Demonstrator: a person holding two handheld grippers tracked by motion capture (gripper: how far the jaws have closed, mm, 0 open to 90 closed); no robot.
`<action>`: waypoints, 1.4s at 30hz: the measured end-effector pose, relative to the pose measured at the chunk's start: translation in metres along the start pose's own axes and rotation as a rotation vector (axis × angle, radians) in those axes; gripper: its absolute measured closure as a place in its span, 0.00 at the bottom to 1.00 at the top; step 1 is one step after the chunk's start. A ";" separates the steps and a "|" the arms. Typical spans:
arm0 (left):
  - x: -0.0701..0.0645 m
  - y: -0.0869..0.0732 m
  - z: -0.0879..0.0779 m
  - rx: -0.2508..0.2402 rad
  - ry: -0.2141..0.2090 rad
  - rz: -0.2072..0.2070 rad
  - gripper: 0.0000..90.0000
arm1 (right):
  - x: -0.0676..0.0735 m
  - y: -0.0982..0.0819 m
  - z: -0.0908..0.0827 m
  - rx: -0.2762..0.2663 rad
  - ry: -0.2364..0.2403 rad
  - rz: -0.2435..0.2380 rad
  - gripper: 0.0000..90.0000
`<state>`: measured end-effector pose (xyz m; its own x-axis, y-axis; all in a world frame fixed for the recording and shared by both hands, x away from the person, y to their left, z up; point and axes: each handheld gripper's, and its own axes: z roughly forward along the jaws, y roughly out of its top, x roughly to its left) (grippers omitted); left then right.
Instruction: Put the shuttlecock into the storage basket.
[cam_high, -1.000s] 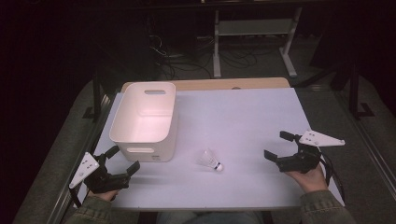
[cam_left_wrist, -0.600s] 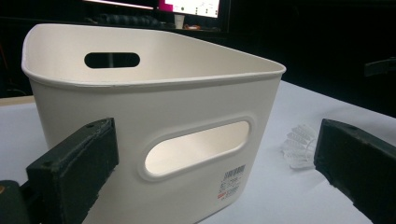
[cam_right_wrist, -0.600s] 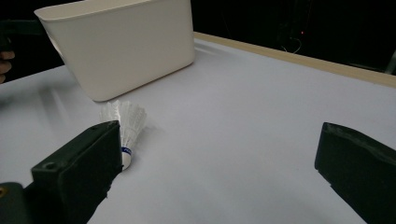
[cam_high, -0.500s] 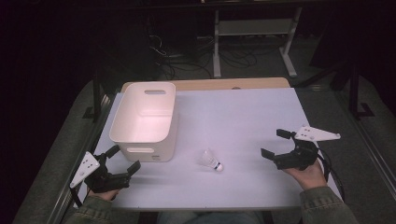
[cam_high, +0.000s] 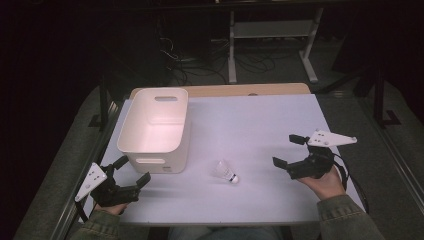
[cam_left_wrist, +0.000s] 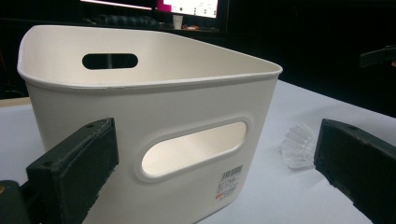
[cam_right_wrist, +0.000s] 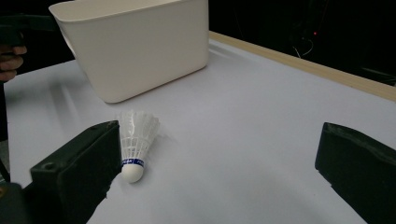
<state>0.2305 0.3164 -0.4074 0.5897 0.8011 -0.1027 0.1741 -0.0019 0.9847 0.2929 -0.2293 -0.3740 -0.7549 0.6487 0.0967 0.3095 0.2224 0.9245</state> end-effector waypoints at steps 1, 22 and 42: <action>0.000 0.000 0.000 0.000 0.000 0.000 0.00 | 0.000 0.001 0.001 0.005 0.004 0.001 0.00; -0.001 0.000 0.001 -0.001 -0.003 0.001 0.00 | 0.013 0.020 0.021 0.057 0.079 -0.030 0.00; -0.001 0.000 0.001 -0.002 -0.006 0.002 0.00 | 0.030 0.030 0.049 0.116 0.147 -0.058 0.00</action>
<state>0.2306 0.3154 -0.4072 0.5950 0.7973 -0.1014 0.1709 -0.0022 0.9853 0.3078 -0.1674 -0.3616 -0.8472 0.5208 0.1049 0.3210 0.3445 0.8822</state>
